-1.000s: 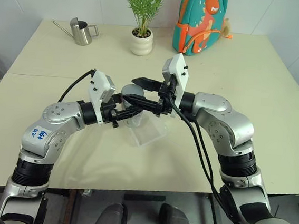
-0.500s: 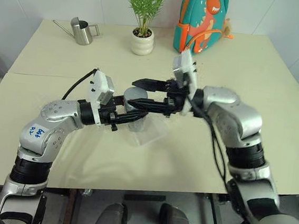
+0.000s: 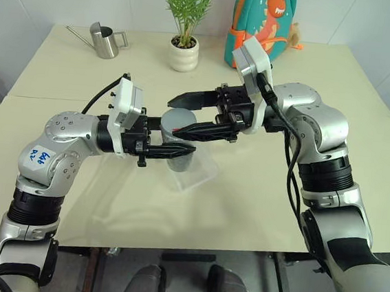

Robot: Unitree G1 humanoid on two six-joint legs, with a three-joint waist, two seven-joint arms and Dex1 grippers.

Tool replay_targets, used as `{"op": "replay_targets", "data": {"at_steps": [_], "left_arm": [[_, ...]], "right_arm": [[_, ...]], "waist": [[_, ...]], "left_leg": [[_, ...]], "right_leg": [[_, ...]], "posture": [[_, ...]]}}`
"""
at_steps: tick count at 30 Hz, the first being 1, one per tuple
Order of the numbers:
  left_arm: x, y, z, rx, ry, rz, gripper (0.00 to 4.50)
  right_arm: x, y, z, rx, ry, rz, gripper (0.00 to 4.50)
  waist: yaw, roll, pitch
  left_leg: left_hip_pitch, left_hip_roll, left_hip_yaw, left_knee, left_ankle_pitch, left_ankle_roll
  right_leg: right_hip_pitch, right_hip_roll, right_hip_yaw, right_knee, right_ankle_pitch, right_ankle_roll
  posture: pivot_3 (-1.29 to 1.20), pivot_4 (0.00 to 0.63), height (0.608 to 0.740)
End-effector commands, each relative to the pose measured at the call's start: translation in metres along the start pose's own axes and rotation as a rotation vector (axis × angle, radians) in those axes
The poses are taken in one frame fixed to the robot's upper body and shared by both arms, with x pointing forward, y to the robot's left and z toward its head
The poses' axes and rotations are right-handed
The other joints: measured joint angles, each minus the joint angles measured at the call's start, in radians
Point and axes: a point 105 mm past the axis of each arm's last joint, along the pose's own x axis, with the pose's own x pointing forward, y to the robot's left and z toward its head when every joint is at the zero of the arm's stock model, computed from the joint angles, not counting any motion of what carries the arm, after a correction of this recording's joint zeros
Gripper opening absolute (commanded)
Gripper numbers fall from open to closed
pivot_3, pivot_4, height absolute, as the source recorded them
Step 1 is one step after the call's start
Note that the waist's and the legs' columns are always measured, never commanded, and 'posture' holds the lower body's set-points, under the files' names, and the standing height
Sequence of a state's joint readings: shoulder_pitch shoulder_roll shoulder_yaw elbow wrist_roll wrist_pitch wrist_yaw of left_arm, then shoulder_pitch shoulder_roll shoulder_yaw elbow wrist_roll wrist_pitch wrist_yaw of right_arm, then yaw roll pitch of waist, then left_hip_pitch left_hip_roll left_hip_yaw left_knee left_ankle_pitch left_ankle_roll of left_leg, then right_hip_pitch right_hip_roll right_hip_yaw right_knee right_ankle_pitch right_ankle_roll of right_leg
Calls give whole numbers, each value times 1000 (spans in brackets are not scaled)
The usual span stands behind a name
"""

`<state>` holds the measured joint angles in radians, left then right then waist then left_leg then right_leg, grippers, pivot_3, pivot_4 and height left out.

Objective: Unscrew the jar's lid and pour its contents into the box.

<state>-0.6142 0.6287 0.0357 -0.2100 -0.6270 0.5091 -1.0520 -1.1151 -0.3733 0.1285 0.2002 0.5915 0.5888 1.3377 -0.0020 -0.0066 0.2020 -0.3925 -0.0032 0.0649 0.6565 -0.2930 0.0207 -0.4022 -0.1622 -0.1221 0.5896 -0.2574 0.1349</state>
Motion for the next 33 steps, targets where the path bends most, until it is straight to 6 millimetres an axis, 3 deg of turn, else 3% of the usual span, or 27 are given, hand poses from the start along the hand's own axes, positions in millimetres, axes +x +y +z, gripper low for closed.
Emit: {"op": "replay_targets", "data": {"at_steps": [1, 8, 15, 21, 27, 33], "left_arm": [[-4, -2, 9, 55, -6, 2, 1991], [-14, 0, 2, 44, 32, 41, 1991], [-15, 4, -2, 32, 43, 80, 1991], [-14, 4, -3, 28, 52, 83, 1991], [-10, 4, -4, 29, 51, 81, 1991], [-9, 4, -3, 31, 45, 75, 1991]], "right_arm": [[-10, 0, 14, -26, -47, -42, 4467], [-20, -7, 16, -108, -40, -153, 4467], [4, 16, 9, -100, -45, -93, 4467], [19, 20, -8, -95, 24, -102, 4467], [32, 11, -11, -101, 29, -140, 4467], [28, -8, -7, -119, 7, -210, 4467]], "waist": [[-1, 0, 0], [-3, 0, 0], [-2, 0, 0], [-2, 0, 0], [-2, 0, 0], [-3, 0, 0]], "left_leg": [[0, 0, 0, 0, 0, 0], [0, 0, 0, 0, 0, 0], [-4, 0, 1, 1, 0, 0], [-5, 0, 1, 3, 0, 0], [-6, 0, 1, 3, 0, 0], [-8, 0, 1, 5, 0, 0]], "right_leg": [[0, 0, 0, 0, 0, 0], [-1, 0, 1, 0, 0, 0], [-7, 0, 3, 2, 0, 0], [-8, 0, 3, 3, 0, 0], [-8, 0, 3, 4, 0, 0], [-9, 0, 2, 4, 0, 0]], "posture": [[0, 150, 740], [0, 150, 740], [0, 150, 740], [0, 150, 740], [0, 150, 740], [0, 150, 740]]}}
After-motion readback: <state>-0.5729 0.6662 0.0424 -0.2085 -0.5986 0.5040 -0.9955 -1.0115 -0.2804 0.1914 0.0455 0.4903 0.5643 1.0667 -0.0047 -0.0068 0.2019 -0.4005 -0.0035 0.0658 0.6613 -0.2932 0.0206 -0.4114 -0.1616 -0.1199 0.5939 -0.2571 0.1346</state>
